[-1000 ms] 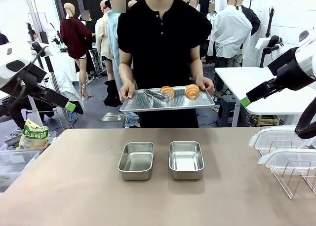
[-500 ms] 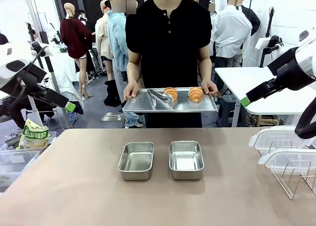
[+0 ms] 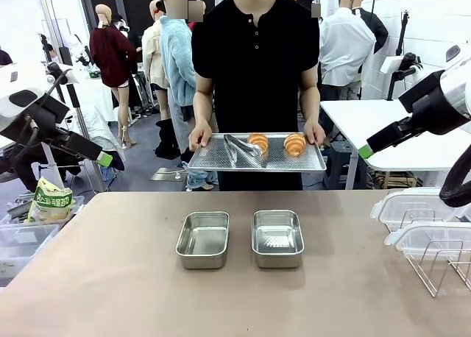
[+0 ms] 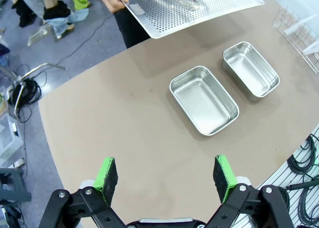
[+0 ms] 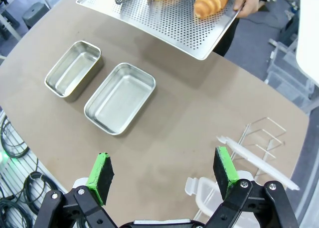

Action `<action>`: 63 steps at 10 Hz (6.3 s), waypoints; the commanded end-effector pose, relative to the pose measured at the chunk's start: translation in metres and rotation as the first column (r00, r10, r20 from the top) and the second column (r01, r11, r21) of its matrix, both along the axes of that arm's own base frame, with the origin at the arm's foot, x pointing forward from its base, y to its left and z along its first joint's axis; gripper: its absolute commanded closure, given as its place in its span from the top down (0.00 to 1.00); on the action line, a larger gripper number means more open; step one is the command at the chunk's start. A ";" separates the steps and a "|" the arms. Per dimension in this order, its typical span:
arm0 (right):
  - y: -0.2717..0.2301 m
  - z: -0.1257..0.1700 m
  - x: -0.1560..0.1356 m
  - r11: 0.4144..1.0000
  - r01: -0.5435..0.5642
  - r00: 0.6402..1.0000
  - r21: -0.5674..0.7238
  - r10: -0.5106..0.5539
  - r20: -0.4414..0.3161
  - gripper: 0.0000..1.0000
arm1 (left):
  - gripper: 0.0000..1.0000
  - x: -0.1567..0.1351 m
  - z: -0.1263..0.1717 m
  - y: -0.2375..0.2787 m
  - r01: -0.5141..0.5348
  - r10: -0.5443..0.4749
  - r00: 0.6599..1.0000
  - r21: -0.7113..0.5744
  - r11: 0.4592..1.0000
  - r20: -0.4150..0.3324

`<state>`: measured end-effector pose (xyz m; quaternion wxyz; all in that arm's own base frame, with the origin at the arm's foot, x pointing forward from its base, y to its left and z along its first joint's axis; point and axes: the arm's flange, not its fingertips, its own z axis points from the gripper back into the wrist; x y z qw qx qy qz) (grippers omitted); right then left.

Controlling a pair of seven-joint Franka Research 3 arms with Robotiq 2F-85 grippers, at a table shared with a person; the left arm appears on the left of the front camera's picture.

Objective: Place the bread in airtight containers.
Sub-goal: Lift both Airtight Container.

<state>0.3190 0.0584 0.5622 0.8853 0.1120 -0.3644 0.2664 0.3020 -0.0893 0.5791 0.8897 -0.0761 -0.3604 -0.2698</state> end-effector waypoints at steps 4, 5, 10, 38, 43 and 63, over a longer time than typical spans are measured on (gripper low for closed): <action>0.001 -0.001 0.001 1.000 -0.007 1.000 0.007 0.007 0.004 1.00 | 1.00 -0.001 0.001 0.000 0.009 -0.009 1.000 -0.001 1.000 0.003; 0.000 0.000 0.000 1.000 0.000 1.000 0.000 0.000 0.000 1.00 | 1.00 0.000 0.000 0.000 0.000 0.000 1.000 0.000 1.000 0.000; 0.107 -0.029 0.047 0.930 0.314 0.928 -0.192 -0.344 -0.147 1.00 | 1.00 0.076 -0.047 -0.046 -0.253 0.236 0.946 -0.051 0.966 -0.221; 0.191 -0.228 0.181 0.850 0.398 0.637 -0.346 -0.527 -0.563 1.00 | 1.00 0.209 -0.232 -0.133 -0.529 0.589 0.590 0.287 0.799 -0.552; 0.192 -0.232 0.184 0.852 0.387 0.635 -0.352 -0.523 -0.568 1.00 | 1.00 0.214 -0.237 -0.150 -0.481 0.545 0.621 0.275 0.833 -0.564; 0.191 -0.242 0.184 0.864 0.339 0.614 -0.373 -0.503 -0.608 0.00 | 0.00 0.216 -0.253 -0.156 -0.429 0.539 0.583 0.332 0.840 -0.609</action>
